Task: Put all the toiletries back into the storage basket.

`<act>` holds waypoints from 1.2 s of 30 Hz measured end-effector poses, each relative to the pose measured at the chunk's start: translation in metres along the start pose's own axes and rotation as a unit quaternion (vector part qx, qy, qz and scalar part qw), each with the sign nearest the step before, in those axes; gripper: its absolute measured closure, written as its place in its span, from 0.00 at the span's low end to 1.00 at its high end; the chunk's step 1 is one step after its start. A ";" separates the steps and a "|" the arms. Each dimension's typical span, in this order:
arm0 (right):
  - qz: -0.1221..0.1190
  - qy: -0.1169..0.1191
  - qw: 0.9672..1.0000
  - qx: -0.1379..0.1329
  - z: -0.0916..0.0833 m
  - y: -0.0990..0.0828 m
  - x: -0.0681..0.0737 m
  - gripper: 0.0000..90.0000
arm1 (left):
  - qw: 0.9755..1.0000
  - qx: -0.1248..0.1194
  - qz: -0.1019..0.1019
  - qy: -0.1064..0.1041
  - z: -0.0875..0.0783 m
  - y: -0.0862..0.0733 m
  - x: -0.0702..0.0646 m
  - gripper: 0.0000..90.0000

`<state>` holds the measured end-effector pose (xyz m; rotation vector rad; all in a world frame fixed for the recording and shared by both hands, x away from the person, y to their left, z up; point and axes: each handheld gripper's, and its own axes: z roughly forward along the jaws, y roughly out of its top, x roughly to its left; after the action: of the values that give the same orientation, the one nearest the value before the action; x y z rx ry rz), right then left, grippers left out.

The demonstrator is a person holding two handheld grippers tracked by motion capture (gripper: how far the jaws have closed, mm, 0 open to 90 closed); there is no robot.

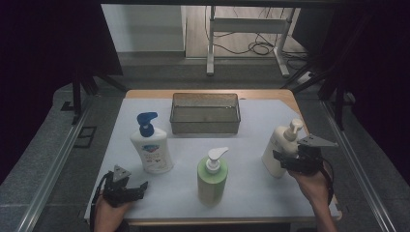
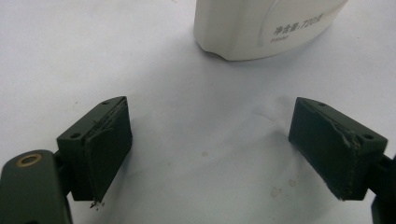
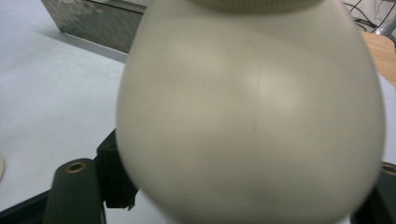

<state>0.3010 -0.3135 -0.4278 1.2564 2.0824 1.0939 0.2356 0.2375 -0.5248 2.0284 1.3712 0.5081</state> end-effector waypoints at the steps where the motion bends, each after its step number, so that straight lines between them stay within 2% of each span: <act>1: 0.000 -0.002 1.000 -0.002 0.001 0.002 0.000 0.32 | 1.000 0.000 0.000 0.000 0.000 0.000 0.000 0.14; 5: -0.001 -0.007 1.000 -0.006 0.003 0.004 0.001 0.36 | 1.000 0.000 0.000 0.000 0.000 0.000 0.000 0.14; 6: -0.004 -0.016 1.000 -0.003 0.004 0.005 0.001 0.39 | 1.000 0.000 0.000 0.000 0.000 0.000 0.000 0.14; 10: -0.003 -0.016 1.000 0.001 0.004 0.006 0.001 0.40 | 1.000 0.000 0.000 0.000 0.000 0.000 0.000 0.14; 13: -0.013 -0.023 1.000 0.002 0.004 0.007 0.002 0.41 | 1.000 0.000 0.000 0.000 0.000 0.000 0.000 0.14; 15: -0.006 -0.021 1.000 0.004 0.003 0.007 0.001 0.42 | 1.000 0.000 0.000 0.000 0.000 0.000 0.000 0.14; 20: -0.008 -0.018 1.000 0.008 0.003 0.008 0.000 0.43 | 1.000 0.000 0.001 0.000 0.000 0.000 0.000 0.14; 31: -0.018 0.010 1.000 0.004 -0.001 0.024 0.004 0.43 | 1.000 -0.001 0.000 0.000 0.000 0.000 0.000 0.14; 36: -0.028 0.016 0.999 0.002 -0.002 0.031 0.008 0.43 | 1.000 0.000 0.002 0.000 0.000 0.000 0.000 0.14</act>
<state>0.3118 -0.2983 -0.4011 1.1829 2.1306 1.0944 0.2356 0.2377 -0.5248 2.0316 1.3685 0.5093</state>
